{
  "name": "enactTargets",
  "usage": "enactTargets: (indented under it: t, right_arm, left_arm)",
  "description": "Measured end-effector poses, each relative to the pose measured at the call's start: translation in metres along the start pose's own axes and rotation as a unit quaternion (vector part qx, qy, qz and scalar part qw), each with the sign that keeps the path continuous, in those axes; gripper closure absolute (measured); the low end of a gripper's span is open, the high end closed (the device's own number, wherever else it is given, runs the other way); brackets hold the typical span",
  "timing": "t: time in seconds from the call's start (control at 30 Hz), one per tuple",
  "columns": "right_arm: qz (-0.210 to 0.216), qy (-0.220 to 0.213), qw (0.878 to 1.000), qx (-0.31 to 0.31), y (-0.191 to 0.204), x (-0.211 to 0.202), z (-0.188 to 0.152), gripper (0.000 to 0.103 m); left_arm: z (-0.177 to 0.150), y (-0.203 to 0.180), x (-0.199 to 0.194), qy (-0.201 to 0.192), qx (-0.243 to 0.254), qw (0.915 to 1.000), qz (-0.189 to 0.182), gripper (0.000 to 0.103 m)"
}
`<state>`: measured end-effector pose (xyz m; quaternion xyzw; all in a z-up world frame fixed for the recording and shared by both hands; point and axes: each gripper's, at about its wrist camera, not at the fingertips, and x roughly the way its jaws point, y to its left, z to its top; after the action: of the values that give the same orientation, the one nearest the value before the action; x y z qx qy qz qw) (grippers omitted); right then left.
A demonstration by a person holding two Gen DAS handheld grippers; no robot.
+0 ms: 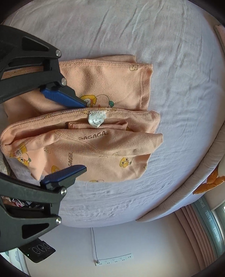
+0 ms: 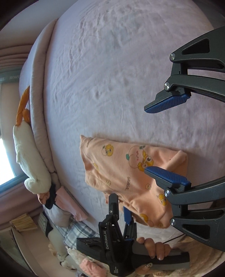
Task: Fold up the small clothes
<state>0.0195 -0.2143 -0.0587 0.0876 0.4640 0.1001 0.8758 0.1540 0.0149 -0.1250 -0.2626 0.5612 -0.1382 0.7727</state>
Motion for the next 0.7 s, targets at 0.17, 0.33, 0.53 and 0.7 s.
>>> enactTargets:
  t: [0.17,0.33,0.53,0.7]
  right_arm:
    - [-0.005,0.012,1.000,0.023,-0.010,0.004,-0.008,0.039]
    - [-0.005,0.017,0.999,0.038,-0.014,0.007,-0.010,0.039]
    - [-0.004,0.017,0.999,0.051,-0.019,0.004,-0.011,0.039]
    - [0.000,0.013,0.999,0.050,-0.017,0.003,-0.010,0.039]
  left_arm:
    - [0.002,-0.016,0.015,-0.004,0.024,0.9993,0.029,0.060]
    - [0.002,-0.022,0.034,0.003,0.036,0.9980,0.051,0.089]
    - [-0.007,-0.027,-0.008,-0.051,0.031,0.9981,0.017,0.092]
    - [-0.011,-0.033,-0.048,-0.087,0.052,0.9947,0.017,0.092]
